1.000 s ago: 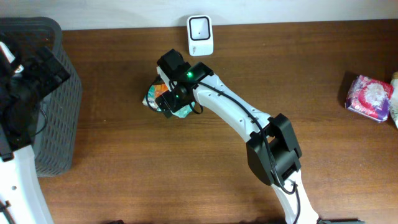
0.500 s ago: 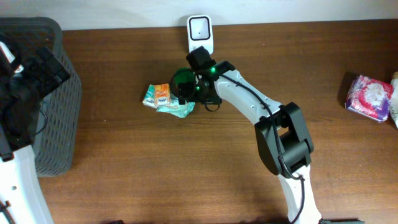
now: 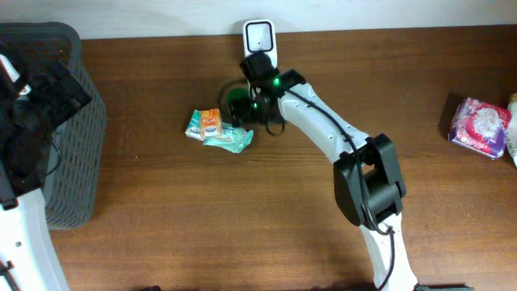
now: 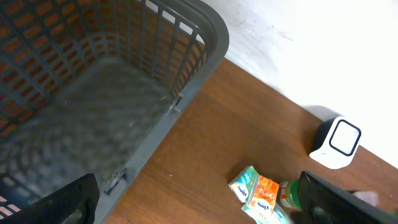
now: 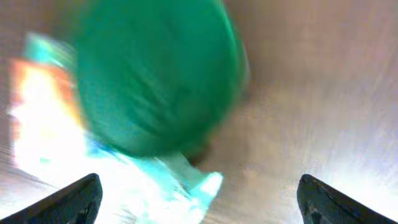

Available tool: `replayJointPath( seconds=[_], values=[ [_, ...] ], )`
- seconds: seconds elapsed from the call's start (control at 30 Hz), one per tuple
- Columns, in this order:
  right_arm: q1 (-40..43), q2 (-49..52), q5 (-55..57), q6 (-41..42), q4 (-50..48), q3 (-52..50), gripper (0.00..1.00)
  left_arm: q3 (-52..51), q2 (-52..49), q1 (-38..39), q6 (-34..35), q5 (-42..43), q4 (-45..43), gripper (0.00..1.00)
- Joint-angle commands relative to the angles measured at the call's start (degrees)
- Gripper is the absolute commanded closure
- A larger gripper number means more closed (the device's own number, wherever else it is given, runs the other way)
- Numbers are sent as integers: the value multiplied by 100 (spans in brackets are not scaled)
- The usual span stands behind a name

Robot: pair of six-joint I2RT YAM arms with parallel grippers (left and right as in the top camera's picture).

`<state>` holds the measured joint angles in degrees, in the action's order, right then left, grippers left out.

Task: Scan the item barcode
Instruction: 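Move the right gripper over the green-lidded jar and grasp it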

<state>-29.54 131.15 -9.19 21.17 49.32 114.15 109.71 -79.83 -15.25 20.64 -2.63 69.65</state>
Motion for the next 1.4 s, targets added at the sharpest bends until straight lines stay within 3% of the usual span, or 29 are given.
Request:
replayJointPath(
  seconds=[0.0,0.2,0.33,0.43,0.6,0.63,0.7,0.77,1.0,1.07,1.37],
  values=[
    [15,-321,149,-732,-299,466,2,7,7,-35,33,-66,-7,1],
    [-13,24,496,-741,-1416,452,1,7,7,-35,33,-66,-7,1],
    [-192,146,603,-70,-1453,452,1,7,7,-35,33,-66,-7,1],
    [-339,251,1456,-74,-1451,446,1,7,7,-35,33,-66,-7,1],
    [-354,516,1550,-87,-1213,442,1,7,7,-35,33,-66,-7,1],
    [-354,518,1552,-142,-1207,442,3,7,7,-37,33,-63,-7,1],
    [-348,518,1547,-140,-1156,442,18,7,7,-35,33,-66,-7,1],
    [-348,518,1547,-138,-1003,442,26,7,7,-35,33,-66,-7,1],
    [-337,461,1556,-415,-468,444,24,7,7,-35,33,-66,-4,1],
    [-308,256,1657,-444,-210,461,43,7,7,-35,33,-66,-4,1],
    [229,-404,1657,-645,1904,501,38,7,7,-35,33,-66,11,1]
  ],
)
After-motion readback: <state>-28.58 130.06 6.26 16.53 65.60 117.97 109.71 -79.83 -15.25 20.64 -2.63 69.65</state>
